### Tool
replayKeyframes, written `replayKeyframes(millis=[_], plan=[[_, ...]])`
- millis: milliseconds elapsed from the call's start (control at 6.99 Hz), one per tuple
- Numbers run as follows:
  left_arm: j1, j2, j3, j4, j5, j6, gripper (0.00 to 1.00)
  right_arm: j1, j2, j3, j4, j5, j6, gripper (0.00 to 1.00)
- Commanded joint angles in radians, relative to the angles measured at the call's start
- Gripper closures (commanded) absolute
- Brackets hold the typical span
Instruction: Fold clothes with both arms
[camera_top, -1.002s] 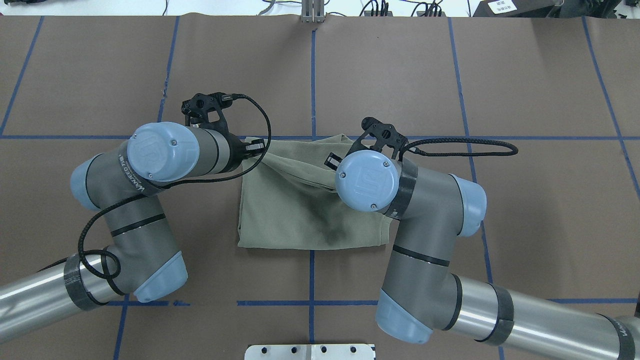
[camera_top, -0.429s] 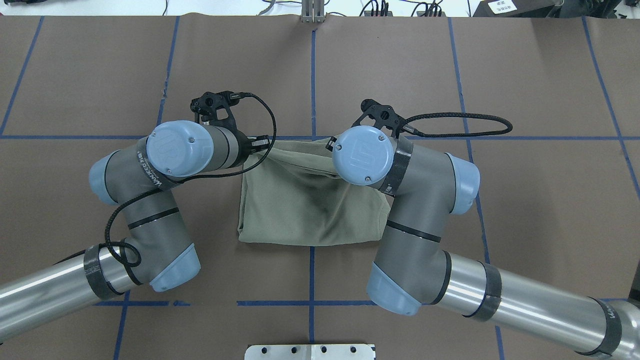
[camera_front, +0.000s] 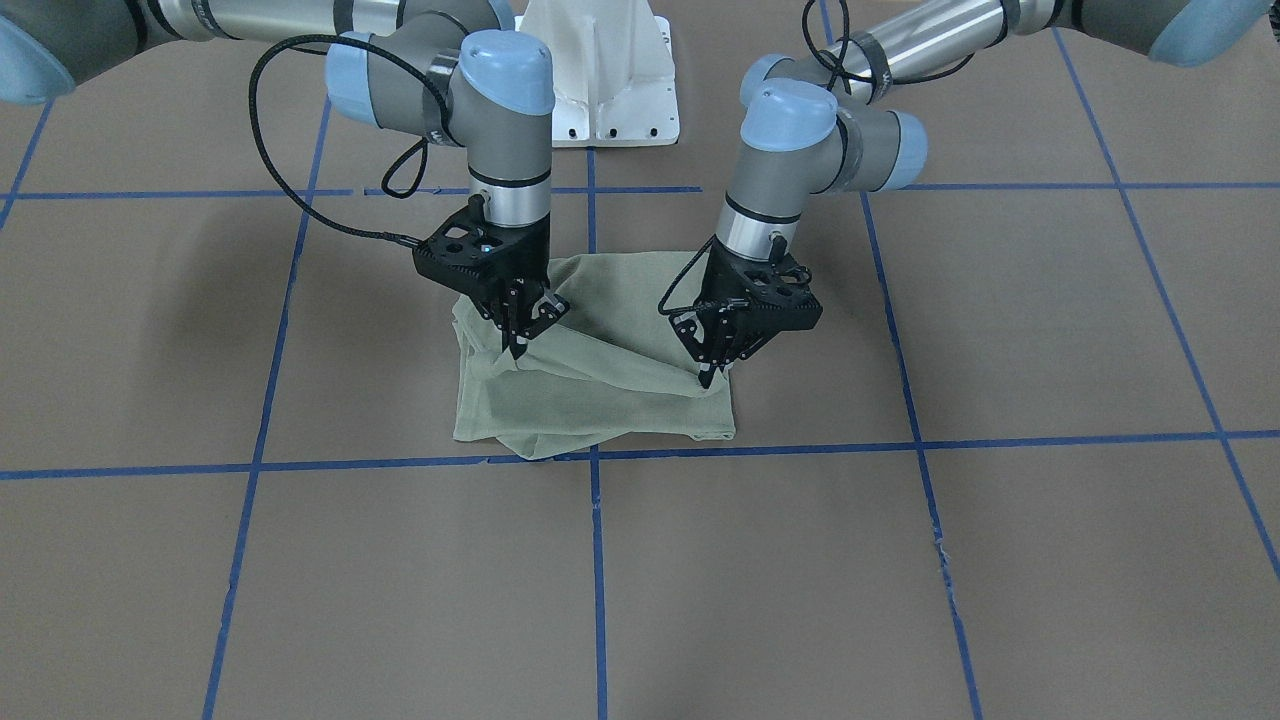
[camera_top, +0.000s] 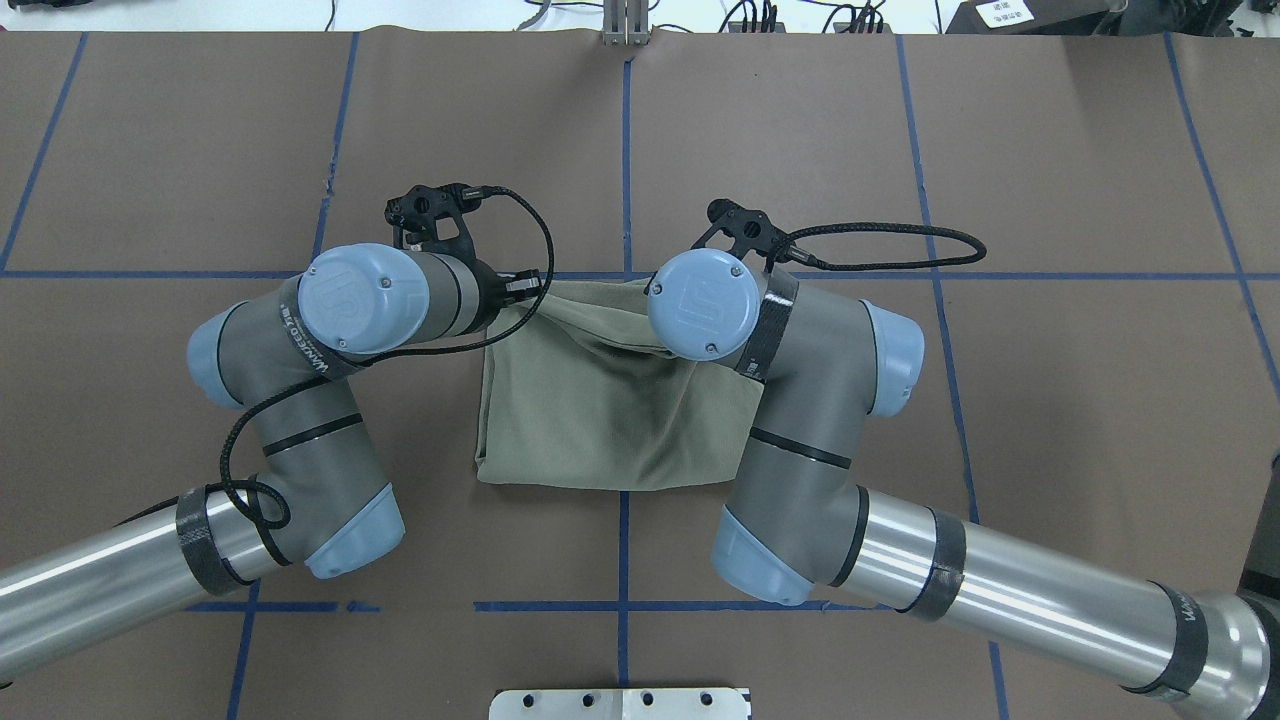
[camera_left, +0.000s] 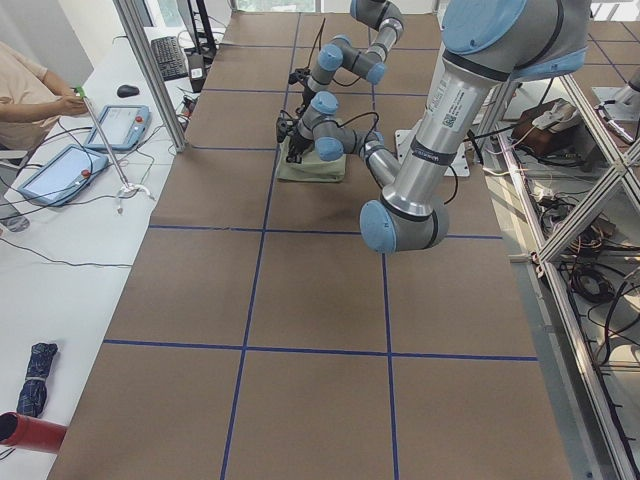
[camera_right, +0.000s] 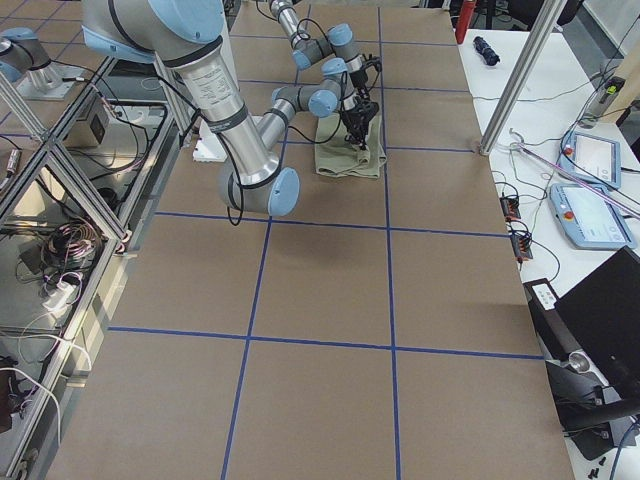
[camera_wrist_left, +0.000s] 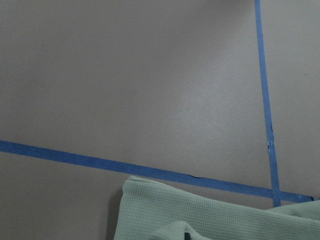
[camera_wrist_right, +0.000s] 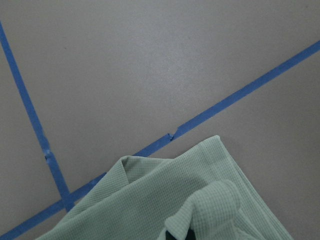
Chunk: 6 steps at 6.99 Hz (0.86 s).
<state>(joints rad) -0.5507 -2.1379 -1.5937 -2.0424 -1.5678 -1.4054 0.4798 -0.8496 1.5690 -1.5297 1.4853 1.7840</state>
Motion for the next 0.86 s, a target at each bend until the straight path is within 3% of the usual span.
replayKeyframes(millis=[0, 143, 429, 573, 716], plan=[[-0.003, 0.001, 0.000, 0.001, 0.000, 0.064, 0.44, 0.016, 0.003, -0.046, 0.075, 0.003, -0.069, 0.00], [-0.008, 0.006, -0.006, 0.001, -0.001, 0.163, 0.00, 0.040, 0.003, -0.035, 0.072, 0.054, -0.101, 0.00], [-0.069, 0.012, -0.034, 0.001, -0.071, 0.271, 0.00, 0.097, -0.005, 0.093, -0.037, 0.171, -0.206, 0.00], [-0.109, 0.025, -0.046, 0.001, -0.159, 0.340, 0.00, 0.094, -0.008, 0.153, -0.093, 0.171, -0.224, 0.00], [-0.113, 0.038, -0.055, 0.001, -0.170, 0.354, 0.00, 0.035, -0.011, 0.158, -0.096, 0.147, -0.224, 0.00]])
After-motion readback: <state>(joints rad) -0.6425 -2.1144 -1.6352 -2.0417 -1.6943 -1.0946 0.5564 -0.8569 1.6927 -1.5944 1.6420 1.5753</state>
